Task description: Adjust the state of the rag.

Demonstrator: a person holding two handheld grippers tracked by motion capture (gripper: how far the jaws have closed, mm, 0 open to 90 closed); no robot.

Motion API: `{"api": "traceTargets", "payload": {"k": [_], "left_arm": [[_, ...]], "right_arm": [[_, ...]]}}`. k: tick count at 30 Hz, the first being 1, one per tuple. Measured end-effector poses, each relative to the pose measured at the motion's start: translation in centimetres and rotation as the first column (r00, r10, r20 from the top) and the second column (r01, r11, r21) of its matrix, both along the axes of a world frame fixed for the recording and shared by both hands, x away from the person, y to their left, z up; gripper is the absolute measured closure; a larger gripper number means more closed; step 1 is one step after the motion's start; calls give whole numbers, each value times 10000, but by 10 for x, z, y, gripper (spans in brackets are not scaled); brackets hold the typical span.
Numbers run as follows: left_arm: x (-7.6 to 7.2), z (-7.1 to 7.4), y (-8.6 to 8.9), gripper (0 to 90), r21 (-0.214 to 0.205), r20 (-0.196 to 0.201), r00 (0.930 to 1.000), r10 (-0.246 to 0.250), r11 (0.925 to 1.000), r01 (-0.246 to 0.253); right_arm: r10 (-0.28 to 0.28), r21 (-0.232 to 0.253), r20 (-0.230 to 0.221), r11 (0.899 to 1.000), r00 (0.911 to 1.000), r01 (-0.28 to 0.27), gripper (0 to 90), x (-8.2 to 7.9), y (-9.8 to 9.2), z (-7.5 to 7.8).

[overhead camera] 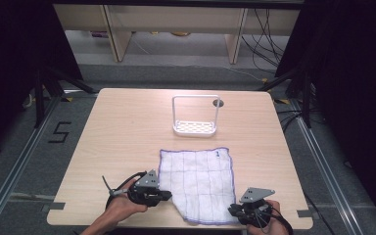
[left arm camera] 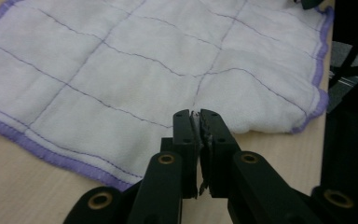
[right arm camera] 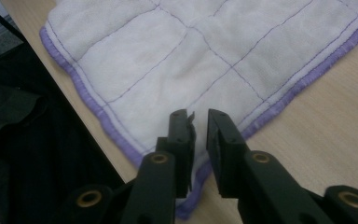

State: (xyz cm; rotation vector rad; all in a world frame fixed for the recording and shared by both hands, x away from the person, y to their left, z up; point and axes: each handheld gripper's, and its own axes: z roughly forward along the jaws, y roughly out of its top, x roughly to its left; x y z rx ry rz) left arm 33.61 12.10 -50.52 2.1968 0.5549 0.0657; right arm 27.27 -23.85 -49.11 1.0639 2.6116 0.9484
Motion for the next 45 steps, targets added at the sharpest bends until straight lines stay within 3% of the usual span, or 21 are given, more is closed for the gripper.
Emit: {"api": "traceTargets", "payload": {"k": [3, 5, 6, 10, 13, 14, 16, 18, 20, 21, 26, 28, 32, 33, 35, 36, 40, 42, 43, 44, 45], "left_arm": [[4, -1, 1, 817, -67, -140, 9999, 99, 9999, -99], [4, 0, 1, 766, -155, -226, 9996, 149, 9998, -152], [3, 1, 2, 723, -389, -436, 9987, 249, 9989, -266], [11, 9, 8, 572, -777, -562, 9940, 943, 9921, -985], [26, 15, 14, 489, -778, -417, 9834, 1768, 9806, -1797], [32, 16, 16, 478, -547, -205, 9787, 2043, 9772, -2051], [49, 14, 22, 446, -198, -121, 9654, 2606, 9652, -2608], [64, 10, 26, 421, -151, -86, 9423, 3346, 9422, -3347], [72, 8, 28, 392, -9, -105, 9387, 3445, 9388, -3445], [83, 5, 28, 379, 30, -305, 9240, 3811, 9245, -3812], [106, 1, 24, 360, 422, -173, 9160, 4008, 9156, -3998], [113, 0, 24, 351, 341, -337, 9059, 4221, 9064, -4210], [122, 1, 25, 349, 278, -331, 9030, 4283, 9036, -4275], [123, 1, 24, 349, 216, -352, 9008, 4328, 9015, -4323], [125, -1, 21, 348, 339, -345, 9065, 4208, 9070, -4198], [127, -2, 19, 347, 350, -416, 9089, 4149, 9097, -4137], [134, -5, 14, 364, 281, -523, 9019, 4287, 9034, -4278], [135, -7, 11, 408, 285, -580, 9120, 4061, 9138, -4051], [135, -9, 9, 418, 289, -577, 9131, 4037, 9149, -4026], [135, -8, 8, 431, 407, -385, 9208, 3882, 9213, -3867], [135, -8, 8, 458, 407, -385, 9208, 3882, 9213, -3867]], "right_arm": [[-166, 176, 35, 9997, 9999, 165, 640, 2, -1, 0], [-326, 218, -75, 9992, 9994, 328, 629, 4, -2, 3], [-428, 214, 368, 9989, 9984, 421, 613, 11, -4, 7], [-764, 404, 549, 9964, 9956, 743, 603, 31, -8, 16], [-1123, 625, 452, 9920, 9926, 1094, 583, 52, -10, 21], [-1016, 495, 781, 9940, 9918, 979, 582, 62, -12, 22], [-1176, 553, 913, 9921, 9889, 1129, 577, 81, -12, 24], [-1304, 522, 1189, 9908, 9843, 1250, 570, 101, -13, 26], [-1411, 485, 1079, 9894, 9841, 1365, 565, 119, -12, 27], [-1491, 388, 1078, 9886, 9829, 1457, 565, 128, -12, 27], [-1655, 352, 1113, 9861, 9799, 1625, 560, 156, -13, 25], [-1608, 343, 1277, 9869, 9787, 1577, 557, 166, -12, 21], [-1643, 199, 896, 9864, 9823, 1632, 560, 178, -10, 18], [-1614, 332, 1119, 9868, 9805, 1586, 560, 182, -9, 16], [-1637, 488, 1191, 9861, 9793, 1589, 560, 186, -6, 12], [-1518, 142, 902, 9884, 9843, 1511, 559, 187, -5, 14], [-1558, 149, 665, 9878, 9855, 1552, 559, 195, -1, 10], [-1421, 251, 647, 9897, 9877, 1407, 558, 200, 1, 6], [-1398, 229, 554, 9901, 9886, 1387, 557, 202, 2, 4], [-1423, 227, 629, 9897, 9878, 1411, 557, 204, 3, 0], [-1423, 227, 629, 9897, 9878, 1411, 557, 204, 3, 0]]}}
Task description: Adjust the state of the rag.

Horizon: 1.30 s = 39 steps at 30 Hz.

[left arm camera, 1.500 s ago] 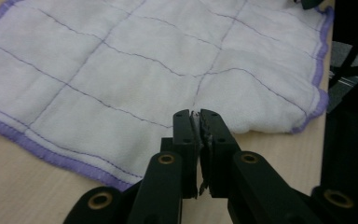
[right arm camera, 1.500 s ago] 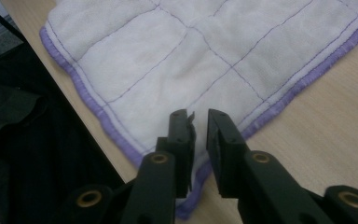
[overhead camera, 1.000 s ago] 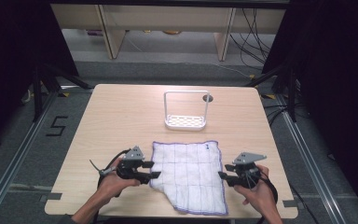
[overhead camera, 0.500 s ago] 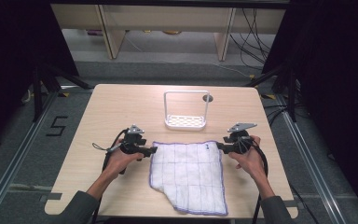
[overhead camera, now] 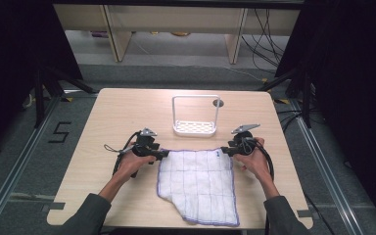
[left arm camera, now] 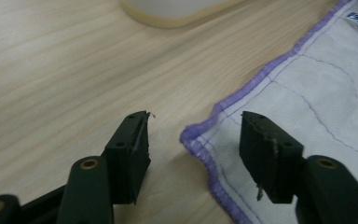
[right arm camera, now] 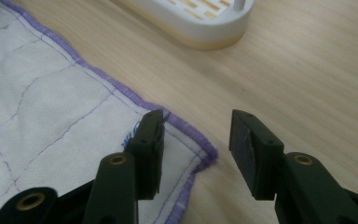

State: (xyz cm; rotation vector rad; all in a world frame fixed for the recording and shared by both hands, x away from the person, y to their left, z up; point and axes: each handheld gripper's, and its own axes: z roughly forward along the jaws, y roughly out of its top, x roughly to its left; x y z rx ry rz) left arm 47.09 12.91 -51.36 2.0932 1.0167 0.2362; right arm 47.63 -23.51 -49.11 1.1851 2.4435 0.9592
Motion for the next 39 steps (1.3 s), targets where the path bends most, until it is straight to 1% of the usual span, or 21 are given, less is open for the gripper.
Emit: {"api": "traceTargets", "payload": {"k": [1, 3, 4, 5, 7, 9, 13, 17, 21, 22, 23, 24, 25, 26, 28, 29, 32, 34, 36, 38, 39], "left_arm": [[0, 0, -3, 508, 56, 218, 9995, -207, 9998, 206], [-1, 0, -4, 592, 113, 365, 9978, -556, 9984, 552], [-2, -1, -5, 644, 126, 414, 9970, -654, 9978, 650], [-3, -1, -6, 712, 193, 440, 9960, -783, 9968, 775], [-4, -2, -9, 817, 181, 510, 9949, -874, 9961, 866], [-5, 0, -11, 850, 175, 689, 9928, -977, 9952, 967], [-6, 9, -7, 857, -17, 1132, 9886, -993, 9950, 1001], [-8, 23, 0, 858, -214, 1505, 9840, -951, 9948, 994], [-7, 35, 2, 858, -457, 1726, 9818, -795, 9950, 886], [-7, 38, 2, 858, -442, 1799, 9805, -789, 9951, 882], [-7, 40, 1, 858, -596, 1859, 9801, -698, 9948, 822], [-7, 43, 2, 858, -527, 1911, 9785, -775, 9946, 891], [-7, 46, 3, 858, -411, 1938, 9772, -869, 9945, 966], [-7, 48, 1, 857, -586, 2002, 9769, -742, 9944, 875], [-7, 51, 2, 858, -619, 2031, 9764, -740, 9942, 882], [-6, 56, 2, 858, -706, 2090, 9750, -752, 9933, 918], [-8, 64, 3, 858, -828, 2177, 9731, -758, 9919, 958], [-13, 75, 5, 858, -963, 2387, 9677, -805, 9897, 1060], [-15, 82, 7, 858, -1059, 2378, 9678, -819, 9883, 1097], [-16, 85, 8, 858, -1083, 2376, 9675, -867, 9874, 1151], [-18, 90, 9, 858, -1166, 2456, 9652, -900, 9857, 1216]], "right_arm": [[26, -229, -390, 9997, 9992, -35, 563, 1, 4, -4], [176, -487, -170, 9986, 9997, -184, 620, 2, 6, -9], [275, -528, -308, 9982, 9991, -291, 671, 2, 6, -8], [223, -218, -372, 9995, 9991, -232, 732, 1, 6, -9], [390, -316, -555, 9987, 9977, -408, 834, 0, 6, -6], [510, -362, -364, 9980, 9980, -523, 861, 0, 5, -6], [348, -138, -289, 9993, 9990, -352, 869, -3, 5, 4], [551, 210, 644, 9982, 9964, -565, 871, -7, 2, 25], [536, 641, 958, 9961, 9940, -599, 872, -12, 2, 44], [667, 464, 1223, 9963, 9903, -728, 872, -10, 1, 46], [636, 472, 844, 9966, 9944, -677, 872, -12, 1, 50], [492, 676, 1115, 9961, 9925, -570, 872, -11, 3, 49], [664, 470, 913, 9964, 9936, -709, 872, -12, 1, 53], [735, 431, 1254, 9959, 9894, -795, 872, -10, 0, 53], [702, 467, 1026, 9961, 9922, -753, 872, -12, 0, 57], [750, 441, 1259, 9957, 9892, -811, 873, -11, -2, 59], [606, 662, 1268, 9954, 9901, -694, 873, -14, -1, 65], [668, 808, 1488, 9936, 9866, -794, 874, -21, -2, 80], [772, 718, 1738, 9933, 9817, -908, 874, -25, -4, 89], [685, 794, 1682, 9934, 9834, -828, 874, -27, -4, 93], [822, 663, 1909, 9931, 9782, -963, 874, -29, -5, 99]]}}
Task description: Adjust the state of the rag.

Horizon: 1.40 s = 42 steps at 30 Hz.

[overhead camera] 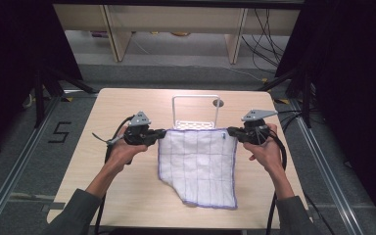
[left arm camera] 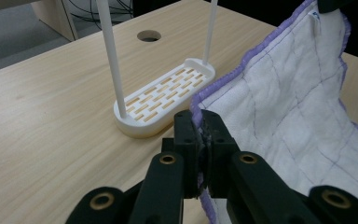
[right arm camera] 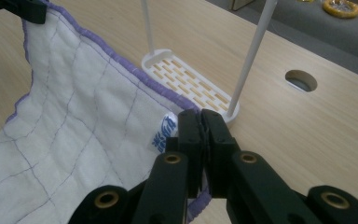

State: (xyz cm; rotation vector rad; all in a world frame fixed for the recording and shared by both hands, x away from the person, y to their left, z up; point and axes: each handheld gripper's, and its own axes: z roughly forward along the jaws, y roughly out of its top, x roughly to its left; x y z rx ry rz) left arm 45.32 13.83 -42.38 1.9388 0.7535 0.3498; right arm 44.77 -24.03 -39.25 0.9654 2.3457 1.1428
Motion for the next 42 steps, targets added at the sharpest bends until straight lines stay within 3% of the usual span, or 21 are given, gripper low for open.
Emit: {"api": "traceTargets", "payload": {"k": [1, 6, 7, 11, 13, 15, 16, 17, 20, 21, 26, 30, 31, 34, 36, 42], "left_arm": [[-1, 3, 0, 858, 86, 22, 10000, -40, 10000, 40], [-4, 9, -1, 858, 139, 16, 9999, -148, 9998, 148], [-4, 10, -1, 858, 102, 38, 9999, -127, 9999, 127], [-5, 17, -1, 858, 26, 0, 9999, -134, 9999, 134], [-10, 24, 0, 858, -128, 147, 9997, -217, 9997, 219], [-14, 26, 0, 858, -151, 202, 9996, -179, 9997, 182], [-19, 30, 0, 858, -190, 147, 9994, -329, 9993, 332], [-21, 32, 0, 858, -269, 176, 9989, -445, 9986, 450], [-30, 40, 1, 858, -306, 275, 9978, -598, 9977, 607], [-32, 42, 1, 858, -227, 245, 9982, -544, 9982, 550], [-43, 56, 2, 857, -284, 332, 9971, -684, 9972, 694], [-48, 60, 6, 858, -284, 61, 9969, -782, 9965, 783], [-50, 60, 8, 858, -388, -52, 9970, -778, 9962, 776], [-54, 64, 9, 858, -378, -155, 9958, -908, 9952, 901], [-59, 67, 8, 858, -322, -114, 9943, -1065, 9938, 1061], [-78, 85, 8, 858, -111, 58, 9894, -1451, 9893, 1451]], "right_arm": [[-58, 29, -156, 10000, 9999, 58, 874, -2, 1, 2], [52, -38, 183, 10000, 9998, -51, 874, -1, 1, 3], [-3, 8, -80, 10000, 10000, 4, 874, -2, 2, 4], [5, 74, -103, 10000, 9999, -5, 874, -4, 4, 14], [146, 187, 340, 9997, 9993, -152, 875, -8, 5, 20], [125, 228, 305, 9997, 9995, -132, 874, -11, 5, 23], [277, 177, 493, 9994, 9984, -286, 875, -15, 3, 28], [204, 248, 402, 9995, 9990, -214, 875, -18, 4, 29], [292, 353, 757, 9989, 9967, -319, 875, -25, 0, 33], [219, 423, 536, 9988, 9983, -242, 874, -28, 0, 35], [374, 541, 596, 9977, 9975, -406, 875, -38, -5, 41], [442, 545, 492, 9974, 9978, -468, 875, -46, -6, 47], [377, 612, 262, 9974, 9989, -392, 875, -50, -5, 49], [501, 521, 285, 9973, 9983, -516, 875, -57, -5, 56], [493, 512, 106, 9974, 9987, -497, 875, -63, -4, 60], [1048, 322, 266, 9939, 9941, -1057, 875, -77, -1, 76]]}}
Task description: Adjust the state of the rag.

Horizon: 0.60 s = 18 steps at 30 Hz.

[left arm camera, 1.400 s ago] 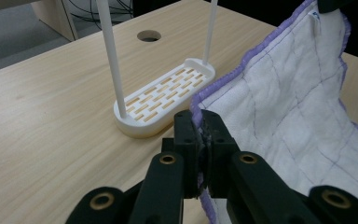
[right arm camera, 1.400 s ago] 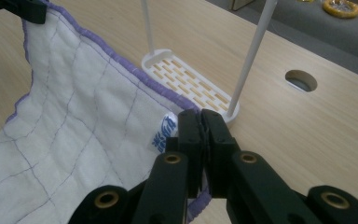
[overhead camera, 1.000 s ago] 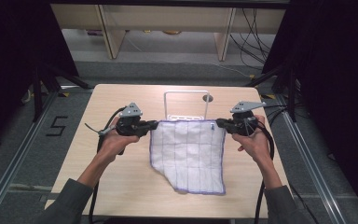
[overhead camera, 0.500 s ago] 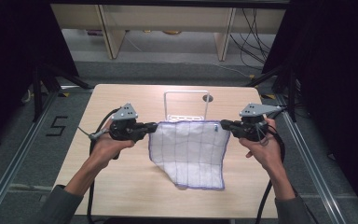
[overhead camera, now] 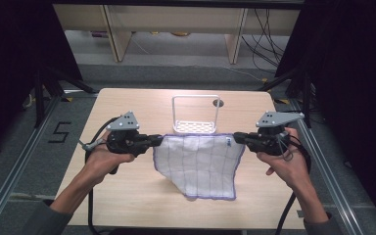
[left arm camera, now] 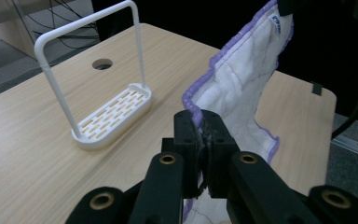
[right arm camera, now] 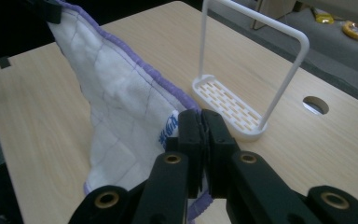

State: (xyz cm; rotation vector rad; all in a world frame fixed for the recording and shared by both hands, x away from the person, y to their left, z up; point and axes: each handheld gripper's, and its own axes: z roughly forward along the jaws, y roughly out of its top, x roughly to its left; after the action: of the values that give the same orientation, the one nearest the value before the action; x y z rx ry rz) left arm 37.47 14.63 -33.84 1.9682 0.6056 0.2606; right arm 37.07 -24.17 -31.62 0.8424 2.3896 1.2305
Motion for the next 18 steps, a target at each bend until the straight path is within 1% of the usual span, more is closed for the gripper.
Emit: {"api": "traceTargets", "payload": {"k": [1, 2, 3, 4, 5, 6, 7, 8, 9, 10, 11, 13, 14, 16, 17, 18], "left_arm": [[-2, 3, 0, 858, 69, -18, 9999, -103, 9999, 103], [-5, 7, 1, 858, 80, -70, 9998, -193, 9998, 194], [-7, 10, 3, 858, 149, -56, 9997, -230, 9996, 231], [-10, 13, 3, 857, 91, -85, 9996, -257, 9996, 258], [-13, 16, 5, 857, 50, -142, 9992, -363, 9993, 364], [-17, 19, 6, 858, 31, -177, 9991, -384, 9993, 385], [-20, 22, 7, 857, 85, -208, 9989, -413, 9991, 415], [-25, 25, 7, 857, 45, -192, 9985, -504, 9987, 505], [-28, 27, 8, 857, 92, -170, 9986, -507, 9987, 509], [-31, 30, 9, 856, 107, -127, 9984, -546, 9984, 548], [-33, 31, 9, 856, 81, -117, 9982, -586, 9982, 587], [-34, 32, 8, 856, -156, -343, 9973, -645, 9978, 640], [-33, 31, 7, 856, -204, -428, 9966, -698, 9974, 689], [-27, 26, 4, 855, -156, -473, 9973, -559, 9984, 552], [-21, 21, 3, 855, -151, -544, 9968, -579, 9983, 572], [-14, 16, 1, 855, -145, -680, 9970, -361, 9993, 352]], "right_arm": [[-56, -4, -149, 10000, 9999, 56, 875, -5, 1, 3], [-4, -4, -101, 10000, 9999, 4, 875, -8, 2, 7], [163, -72, 48, 9998, 9999, -162, 875, -10, 2, 10], [298, 38, -25, 9995, 9996, -298, 876, -13, 2, 12], [268, 67, -72, 9996, 9996, -267, 876, -17, 2, 15], [383, 84, -86, 9992, 9992, -383, 876, -20, 2, 17], [427, 168, -173, 9990, 9989, -424, 876, -23, 2, 19], [492, 189, -174, 9986, 9986, -489, 876, -26, 2, 22], [747, 189, -59, 9970, 9972, -746, 875, -28, 2, 24], [699, 175, -90, 9974, 9975, -697, 875, -31, 1, 26], [773, 156, -106, 9969, 9970, -771, 875, -34, 1, 28], [710, 84, -133, 9975, 9974, -708, 875, -37, 0, 33], [637, 206, -318, 9978, 9975, -631, 876, -37, 1, 33], [544, -10, -408, 9985, 9977, -545, 875, -30, -1, 33], [465, -66, -630, 9989, 9969, -470, 875, -24, 0, 31], [305, -183, -770, 9993, 9966, -320, 875, -18, 0, 27]]}}
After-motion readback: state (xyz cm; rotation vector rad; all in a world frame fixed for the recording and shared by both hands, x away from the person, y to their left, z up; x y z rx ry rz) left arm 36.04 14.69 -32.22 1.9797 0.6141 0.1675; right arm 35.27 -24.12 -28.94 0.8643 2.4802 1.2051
